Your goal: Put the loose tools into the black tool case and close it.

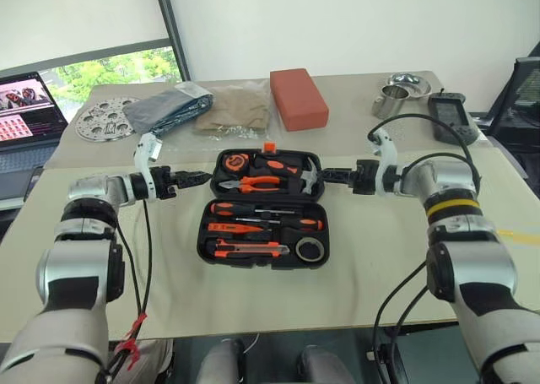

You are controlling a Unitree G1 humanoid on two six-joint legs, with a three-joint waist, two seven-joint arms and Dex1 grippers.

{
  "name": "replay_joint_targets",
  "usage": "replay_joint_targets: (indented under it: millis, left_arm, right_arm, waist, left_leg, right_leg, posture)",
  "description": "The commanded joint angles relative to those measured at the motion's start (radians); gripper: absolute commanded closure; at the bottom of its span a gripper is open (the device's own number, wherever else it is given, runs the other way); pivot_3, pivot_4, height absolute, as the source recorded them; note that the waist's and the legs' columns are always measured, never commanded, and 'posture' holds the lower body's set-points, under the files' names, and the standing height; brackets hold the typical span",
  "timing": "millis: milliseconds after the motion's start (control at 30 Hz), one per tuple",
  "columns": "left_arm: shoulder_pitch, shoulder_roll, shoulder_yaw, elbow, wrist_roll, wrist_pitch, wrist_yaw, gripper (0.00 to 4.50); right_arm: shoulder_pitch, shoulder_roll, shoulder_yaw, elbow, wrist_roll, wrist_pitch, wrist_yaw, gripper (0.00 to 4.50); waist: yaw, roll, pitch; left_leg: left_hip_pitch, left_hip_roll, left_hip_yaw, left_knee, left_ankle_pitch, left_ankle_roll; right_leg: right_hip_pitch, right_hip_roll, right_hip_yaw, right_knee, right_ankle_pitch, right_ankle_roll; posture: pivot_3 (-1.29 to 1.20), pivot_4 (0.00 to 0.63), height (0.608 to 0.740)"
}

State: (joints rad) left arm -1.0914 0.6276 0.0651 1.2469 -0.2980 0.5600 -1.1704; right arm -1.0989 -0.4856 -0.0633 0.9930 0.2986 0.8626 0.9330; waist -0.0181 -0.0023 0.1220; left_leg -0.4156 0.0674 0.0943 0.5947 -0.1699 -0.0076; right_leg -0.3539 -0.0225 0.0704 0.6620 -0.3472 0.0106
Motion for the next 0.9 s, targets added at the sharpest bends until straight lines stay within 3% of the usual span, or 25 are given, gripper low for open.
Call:
replay_joint_targets:
  millis: [33, 67, 100, 500, 900]
  left_arm:
    - [-0.055, 0.000, 0.058, 0.050, 0.007, 0.050, 0.076, 0.00]
    - [-0.060, -0.007, 0.066, 0.058, 0.012, 0.056, 0.099, 0.00]
    - [-0.063, -0.014, 0.071, 0.063, 0.018, 0.056, 0.115, 0.00]
    - [-0.071, -0.061, 0.130, 0.075, 0.058, 0.064, 0.181, 0.00]
    - [-0.047, -0.047, 0.159, 0.075, 0.092, 0.036, 0.156, 0.00]
  right_arm:
    - [-0.055, 0.006, -0.032, 0.059, 0.008, -0.015, 0.025, 0.03]
    - [-0.062, 0.011, -0.032, 0.077, 0.002, -0.019, 0.024, 0.03]
    - [-0.068, 0.016, -0.032, 0.092, -0.003, -0.022, 0.022, 0.53]
    - [-0.090, 0.045, -0.029, 0.151, -0.049, -0.067, 0.033, 4.44]
    - [-0.092, 0.081, -0.033, 0.154, -0.066, -0.140, 0.066, 4.44]
  waist:
    - [0.000, 0.000, 0.000]
    - [0.000, 0.000, 0.000]
    - [0.000, 0.000, 0.000]
    - [-0.004, 0.000, 0.000]
    - [-0.026, 0.000, 0.000]
  left_leg:
    - [0.000, 0.000, 0.000, 0.000, 0.000, 0.000]
    - [0.000, 0.000, 0.000, -0.001, 0.000, 0.000]
    - [0.000, 0.000, 0.000, -0.001, 0.000, 0.000]
    - [0.000, 0.000, 0.001, -0.002, 0.004, -0.006]
    - [0.001, 0.000, 0.000, -0.003, 0.008, -0.013]
  right_leg:
    - [0.000, 0.000, -0.001, 0.001, 0.000, 0.000]
    - [0.000, 0.000, -0.001, 0.001, 0.000, 0.000]
    - [0.000, 0.000, -0.001, 0.001, 0.000, 0.000]
    - [-0.001, 0.000, -0.001, 0.002, 0.000, 0.000]
    - [-0.001, 0.001, -0.002, 0.002, 0.000, 0.000]
  posture:
    - [0.00, 0.150, 0.740]
    - [0.00, 0.150, 0.740]
    - [0.00, 0.150, 0.740]
    - [0.00, 0.150, 0.740]
    - [0.00, 0.150, 0.740]
